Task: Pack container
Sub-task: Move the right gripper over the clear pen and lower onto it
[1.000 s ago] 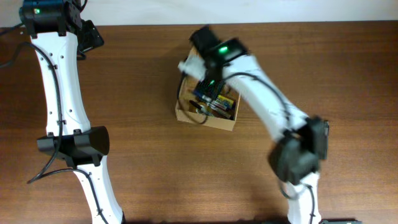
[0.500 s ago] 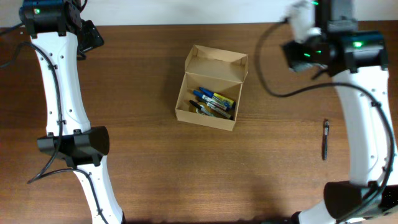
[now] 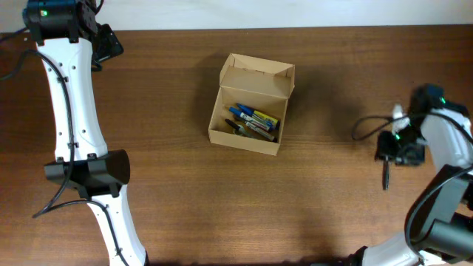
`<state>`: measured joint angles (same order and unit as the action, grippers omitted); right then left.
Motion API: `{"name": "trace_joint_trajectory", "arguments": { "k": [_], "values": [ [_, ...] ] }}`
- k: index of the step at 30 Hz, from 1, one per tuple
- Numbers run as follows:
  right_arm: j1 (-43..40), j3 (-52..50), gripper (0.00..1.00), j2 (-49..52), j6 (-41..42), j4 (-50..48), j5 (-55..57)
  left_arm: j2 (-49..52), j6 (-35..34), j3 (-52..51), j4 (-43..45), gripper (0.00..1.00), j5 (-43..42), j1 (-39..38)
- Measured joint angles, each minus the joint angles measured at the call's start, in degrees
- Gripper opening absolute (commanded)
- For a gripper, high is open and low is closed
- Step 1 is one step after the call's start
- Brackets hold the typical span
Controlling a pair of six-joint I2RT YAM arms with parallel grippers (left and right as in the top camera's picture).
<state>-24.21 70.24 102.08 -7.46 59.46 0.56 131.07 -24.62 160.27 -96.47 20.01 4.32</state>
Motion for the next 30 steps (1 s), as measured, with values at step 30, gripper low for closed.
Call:
{"name": "trace_joint_trajectory", "arguments": {
  "k": [30],
  "values": [
    [-3.82,-6.1,0.53,0.0,-1.31,-12.96,-1.38,0.0,-0.02,0.0,0.02,1.0,0.0,0.0]
  ]
}}
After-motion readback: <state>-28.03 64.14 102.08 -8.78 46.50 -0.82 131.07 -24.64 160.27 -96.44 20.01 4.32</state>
